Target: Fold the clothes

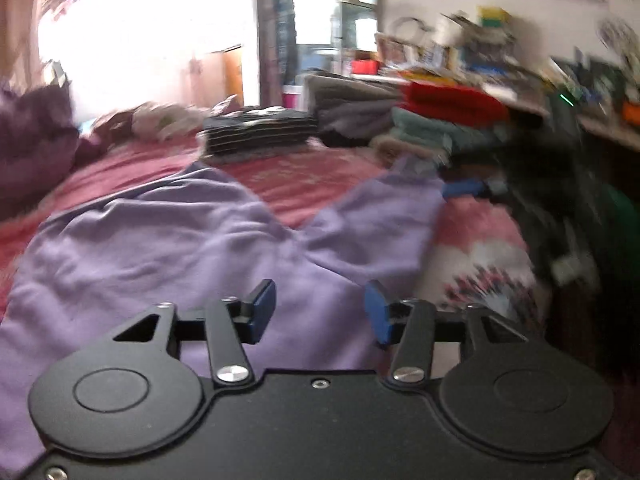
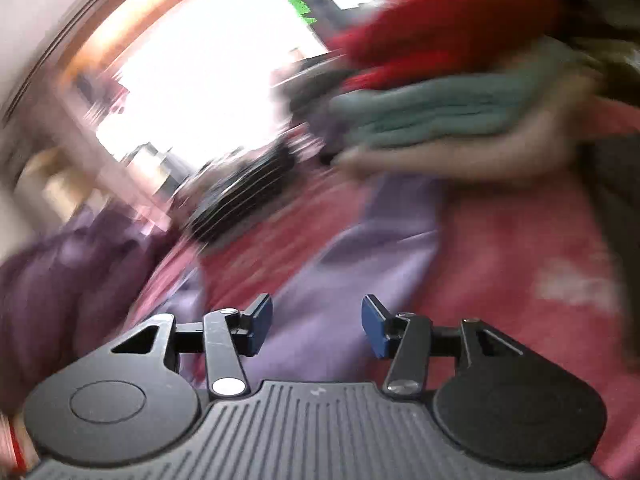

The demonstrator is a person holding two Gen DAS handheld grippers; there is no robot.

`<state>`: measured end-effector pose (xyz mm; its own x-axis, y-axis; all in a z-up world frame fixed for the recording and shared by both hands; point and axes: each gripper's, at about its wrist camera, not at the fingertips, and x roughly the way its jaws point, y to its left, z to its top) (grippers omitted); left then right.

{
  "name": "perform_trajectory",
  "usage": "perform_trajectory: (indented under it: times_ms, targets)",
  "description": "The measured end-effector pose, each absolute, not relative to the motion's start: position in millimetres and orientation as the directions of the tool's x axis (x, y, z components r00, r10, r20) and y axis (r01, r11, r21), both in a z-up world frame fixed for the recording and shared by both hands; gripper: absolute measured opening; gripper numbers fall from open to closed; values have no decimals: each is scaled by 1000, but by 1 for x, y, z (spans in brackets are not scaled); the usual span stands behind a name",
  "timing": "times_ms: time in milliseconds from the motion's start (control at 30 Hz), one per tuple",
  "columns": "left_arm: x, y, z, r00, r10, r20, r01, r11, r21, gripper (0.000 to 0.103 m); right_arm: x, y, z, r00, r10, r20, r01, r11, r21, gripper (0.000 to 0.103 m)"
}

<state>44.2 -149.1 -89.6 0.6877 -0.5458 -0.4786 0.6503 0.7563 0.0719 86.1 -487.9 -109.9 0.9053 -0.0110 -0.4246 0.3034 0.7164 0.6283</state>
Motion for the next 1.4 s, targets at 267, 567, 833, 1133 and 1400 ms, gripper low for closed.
perform_trajectory:
  times_ms: [267,567,833,1133,1400]
  targets:
    - [28,-185,-124,733,-456,-504,635,724,269,55,127,-558,-128,887,-106,-449,407,635,656,62]
    - [45,-182,-141,705,-416,-574,600,782,170,56,157,-581,-144,906,-60,-418,353,650,673,9]
    - [45,-182,-145,701,-409,-584,592,790,157,57,116,-581,-112,932,-141,-335,330,717,614,7]
    - [47,-182,-138,670,-409,-619,607,782,140,58,134,-572,-113,903,-206,-378,373,812,448,5]
    - [33,-191,-119,733,-417,-538,589,785,193,58,107,-539,-83,894,-297,-335,395,875,280,22]
